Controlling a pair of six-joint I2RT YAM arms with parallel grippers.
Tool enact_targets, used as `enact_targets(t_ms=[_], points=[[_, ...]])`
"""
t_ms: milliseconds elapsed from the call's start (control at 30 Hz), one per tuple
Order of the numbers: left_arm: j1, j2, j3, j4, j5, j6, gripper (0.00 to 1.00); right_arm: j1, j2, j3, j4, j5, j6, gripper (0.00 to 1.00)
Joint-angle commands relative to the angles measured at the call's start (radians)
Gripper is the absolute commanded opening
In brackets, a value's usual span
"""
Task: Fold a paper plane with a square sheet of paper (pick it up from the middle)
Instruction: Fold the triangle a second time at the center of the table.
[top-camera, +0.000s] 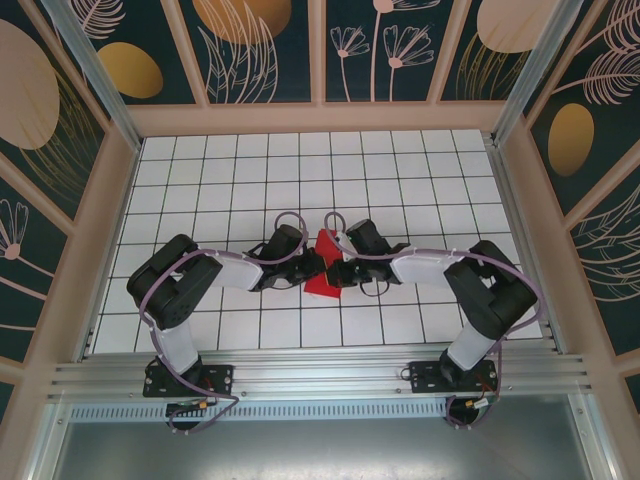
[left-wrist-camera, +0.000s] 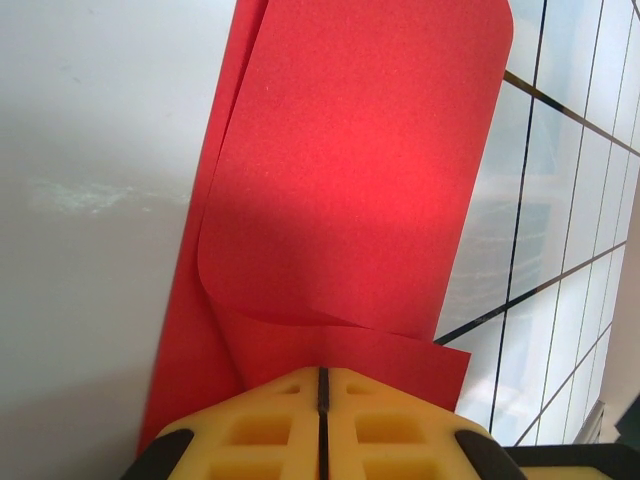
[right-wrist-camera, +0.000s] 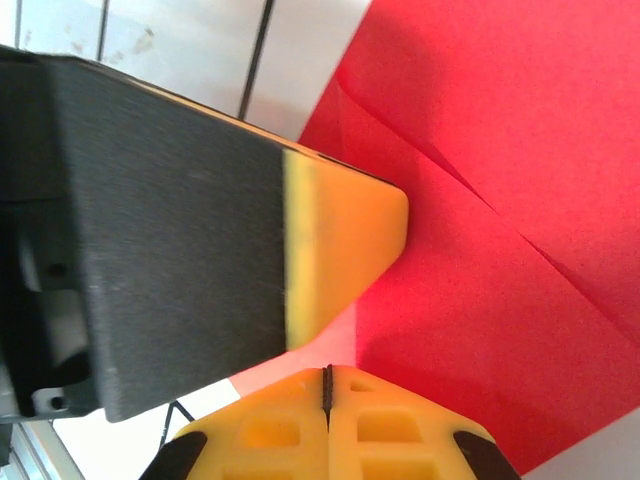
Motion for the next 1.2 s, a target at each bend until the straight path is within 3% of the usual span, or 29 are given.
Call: enact_targets(t_ms=[0,267,733,1000,1167], points=[[0.002,0.035,0.000,-0.068,-0.034,0.027,0.08,0.007,0.029,0.024,-0.046,0.006,-0.016,0.04],[0.001,0.035,-0.006,-0.071,-0.041,0.031,0.07,0.006,0.045,0.023,-0.079,0.047,-0.030,0.05],[0.002,0.035,-0.006,-0.081,-0.050,0.036,0.07,0.039,-0.029,0.024,-0.135,-0.024,-0.062,0.09],[0.001,0.035,-0.005,-0.087,-0.051,0.040,0.06,0.045,-0.001,0.039,-0.211,0.108,-0.089,0.10],[0.001,0.034,-0.005,-0.093,-0.056,0.043,0.06,0.045,0.010,0.037,-0.217,0.128,-0.098,0.10]])
